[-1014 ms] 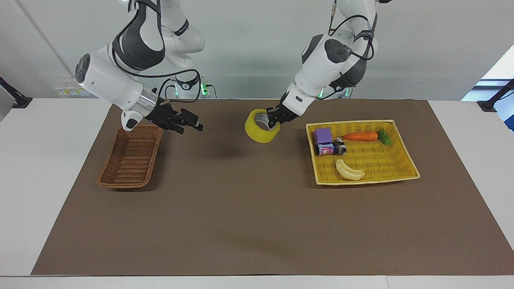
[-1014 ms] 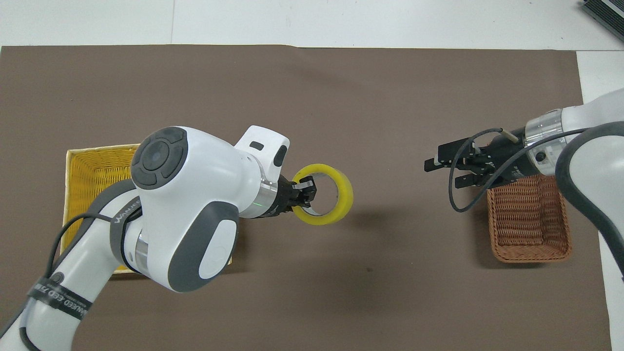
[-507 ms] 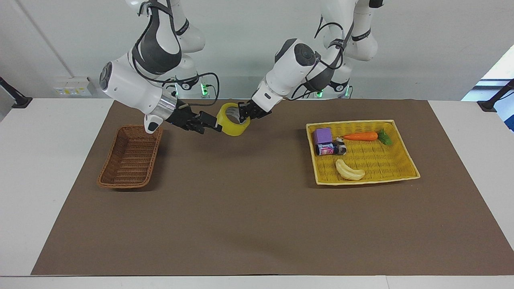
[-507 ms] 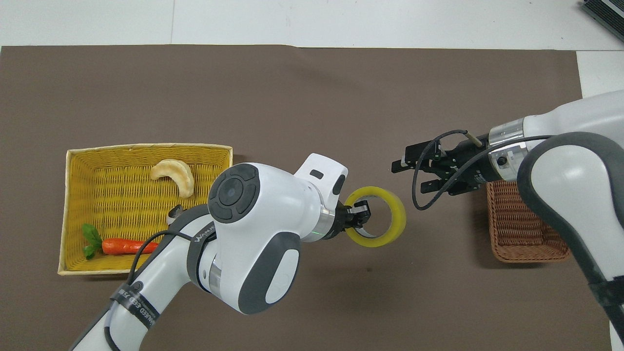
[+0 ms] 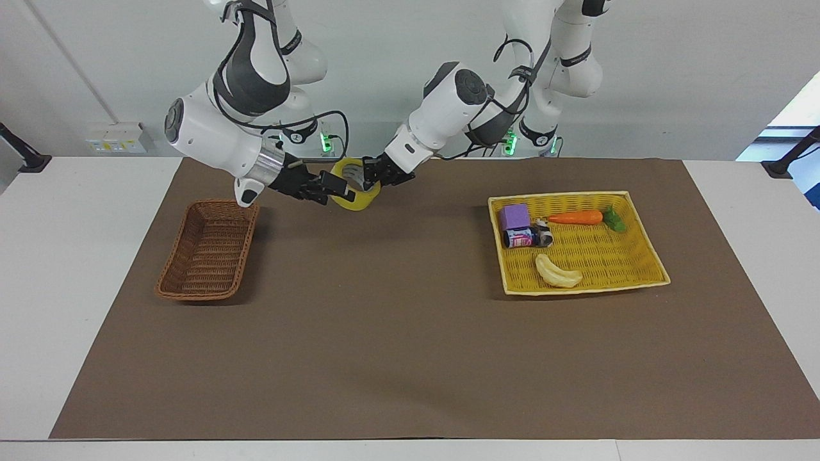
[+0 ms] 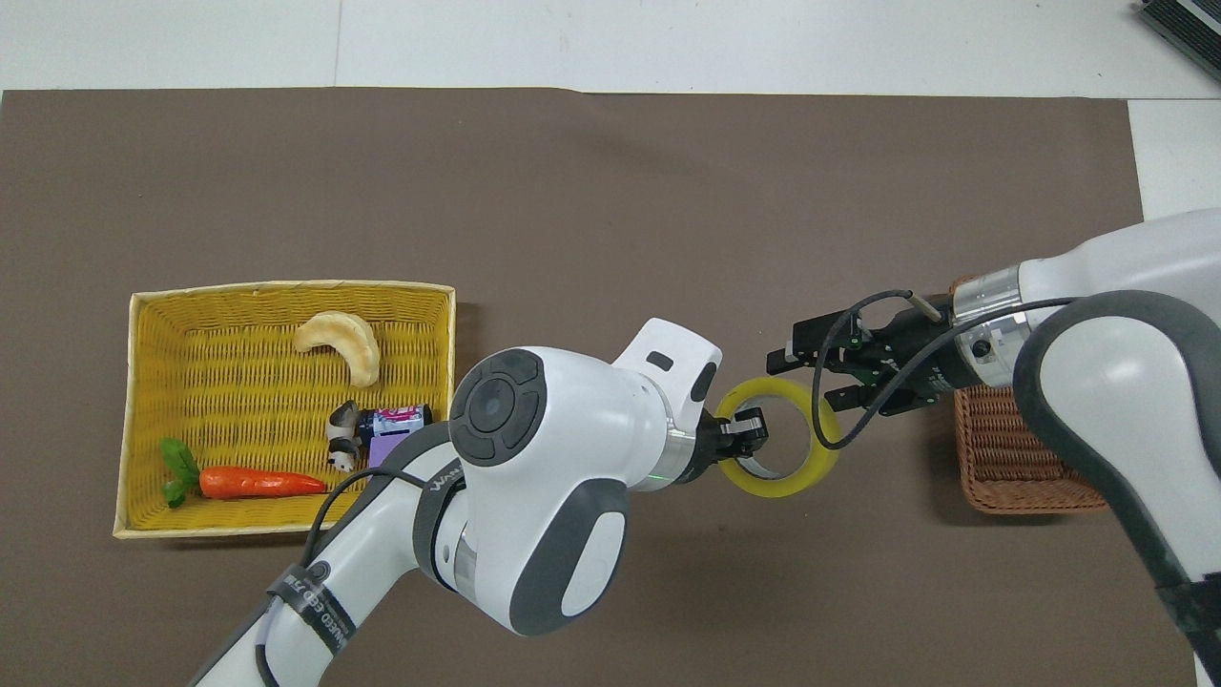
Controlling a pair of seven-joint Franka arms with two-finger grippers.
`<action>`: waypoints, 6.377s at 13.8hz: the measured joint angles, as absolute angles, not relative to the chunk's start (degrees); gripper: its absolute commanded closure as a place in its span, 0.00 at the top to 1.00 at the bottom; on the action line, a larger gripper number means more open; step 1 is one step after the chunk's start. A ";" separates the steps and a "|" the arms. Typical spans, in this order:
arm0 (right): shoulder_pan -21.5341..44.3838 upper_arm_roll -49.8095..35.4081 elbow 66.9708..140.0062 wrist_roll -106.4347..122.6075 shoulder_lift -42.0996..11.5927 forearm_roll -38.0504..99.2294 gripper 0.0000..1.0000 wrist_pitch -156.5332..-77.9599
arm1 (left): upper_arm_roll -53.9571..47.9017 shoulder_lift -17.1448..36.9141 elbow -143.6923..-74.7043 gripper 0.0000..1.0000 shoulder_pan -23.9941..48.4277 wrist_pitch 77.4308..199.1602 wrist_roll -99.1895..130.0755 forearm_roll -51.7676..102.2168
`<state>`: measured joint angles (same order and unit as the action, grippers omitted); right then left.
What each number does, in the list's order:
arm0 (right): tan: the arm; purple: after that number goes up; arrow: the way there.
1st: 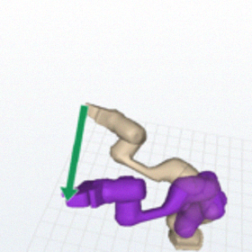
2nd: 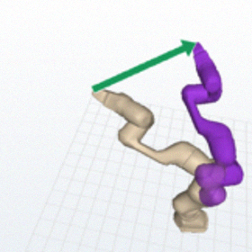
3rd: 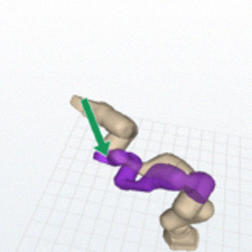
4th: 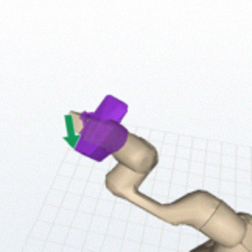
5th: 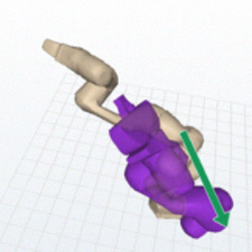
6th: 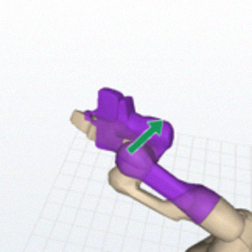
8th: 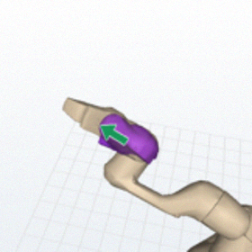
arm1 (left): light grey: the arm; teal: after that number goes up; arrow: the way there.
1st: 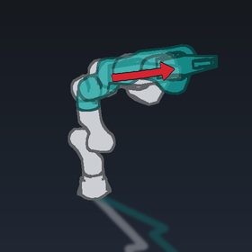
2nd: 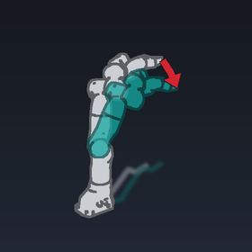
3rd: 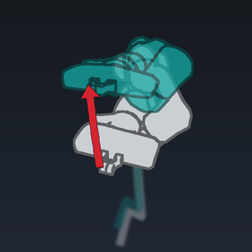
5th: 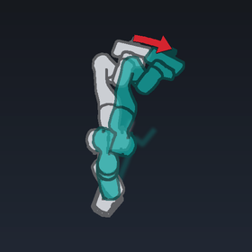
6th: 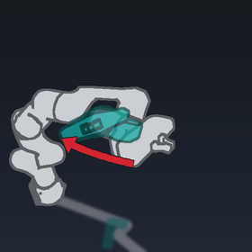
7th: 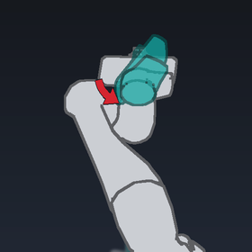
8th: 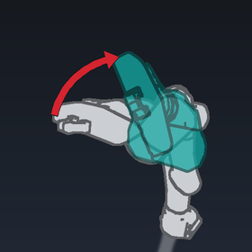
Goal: Move tape to another basket
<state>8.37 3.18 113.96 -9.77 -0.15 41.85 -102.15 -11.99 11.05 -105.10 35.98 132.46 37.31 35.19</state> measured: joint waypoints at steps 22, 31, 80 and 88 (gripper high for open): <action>5.05 3.35 114.93 -4.16 1.20 39.24 0.00 -96.49 | -13.78 15.93 -99.39 0.87 35.92 138.19 38.98 36.98; 4.81 3.67 115.19 -4.46 1.01 39.08 0.00 -96.62 | -13.17 12.33 -98.20 1.00 32.32 131.74 41.44 36.79; -16.15 3.27 106.27 20.51 -8.41 11.56 1.00 -113.79 | -2.40 2.14 -85.40 1.00 -0.29 83.73 3.25 -0.41; -2.88 2.57 101.05 -2.92 2.11 -0.64 1.00 -96.92 | -1.84 1.63 -84.93 1.00 -0.41 82.32 3.29 -0.30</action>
<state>-2.88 2.57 101.05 -2.92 2.11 -0.64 -96.92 -1.84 1.63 -84.93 -0.41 82.32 3.29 -0.30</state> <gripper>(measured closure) 0.000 0.000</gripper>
